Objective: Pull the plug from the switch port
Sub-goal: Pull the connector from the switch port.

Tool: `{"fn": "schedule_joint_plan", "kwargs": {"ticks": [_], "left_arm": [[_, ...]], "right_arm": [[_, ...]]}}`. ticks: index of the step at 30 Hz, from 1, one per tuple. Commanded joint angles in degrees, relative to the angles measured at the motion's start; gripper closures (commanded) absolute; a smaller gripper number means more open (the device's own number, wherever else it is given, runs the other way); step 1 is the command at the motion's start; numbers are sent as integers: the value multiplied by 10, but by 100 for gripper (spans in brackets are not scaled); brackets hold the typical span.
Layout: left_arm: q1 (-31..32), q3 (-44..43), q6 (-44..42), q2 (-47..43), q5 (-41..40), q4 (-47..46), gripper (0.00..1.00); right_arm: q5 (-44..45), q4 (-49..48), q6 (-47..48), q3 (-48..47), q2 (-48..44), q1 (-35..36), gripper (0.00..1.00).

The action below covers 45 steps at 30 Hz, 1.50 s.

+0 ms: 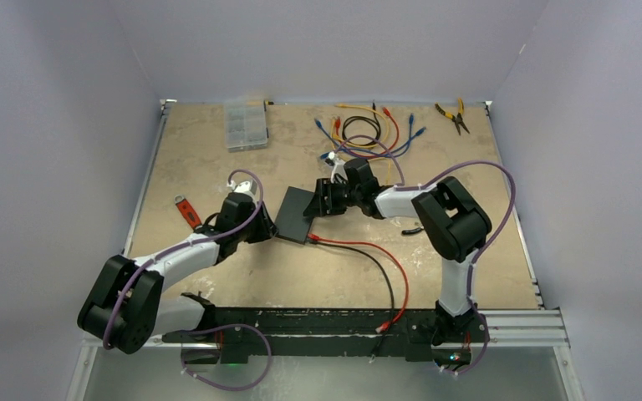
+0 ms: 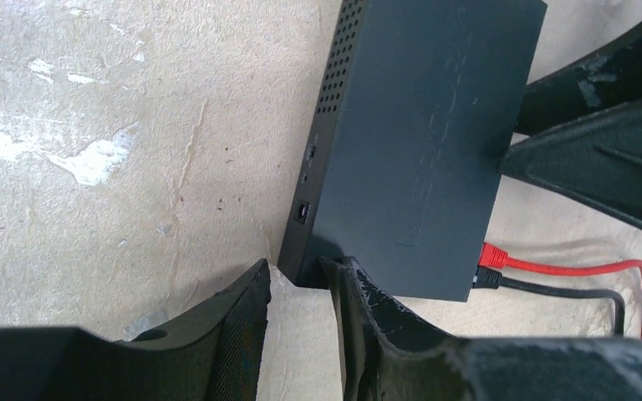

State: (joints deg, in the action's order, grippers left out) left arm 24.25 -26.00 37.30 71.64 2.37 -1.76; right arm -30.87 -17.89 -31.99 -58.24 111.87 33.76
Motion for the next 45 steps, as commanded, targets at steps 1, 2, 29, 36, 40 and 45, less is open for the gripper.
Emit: {"fn": "schedule_joint_plan", "kwargs": {"ticks": [1,2,29,36,40,45], "left_arm": [[3,15,-17,-5,14,45,66],[2,16,-17,-4,14,44,66],[2,-45,-32,42,17,42,46],[2,-47,-31,71,33,26,51],[1,-43,-29,73,33,26,59],[2,-35,-26,75,34,26,67]], "right_arm": [[13,6,10,-44,17,13,41],[15,10,15,-49,19,14,41],[-91,41,71,74,-48,-14,47],[-123,13,63,95,-34,-15,53],[-136,-10,52,97,-12,-16,55],[-152,-43,29,85,19,-16,58]]}}
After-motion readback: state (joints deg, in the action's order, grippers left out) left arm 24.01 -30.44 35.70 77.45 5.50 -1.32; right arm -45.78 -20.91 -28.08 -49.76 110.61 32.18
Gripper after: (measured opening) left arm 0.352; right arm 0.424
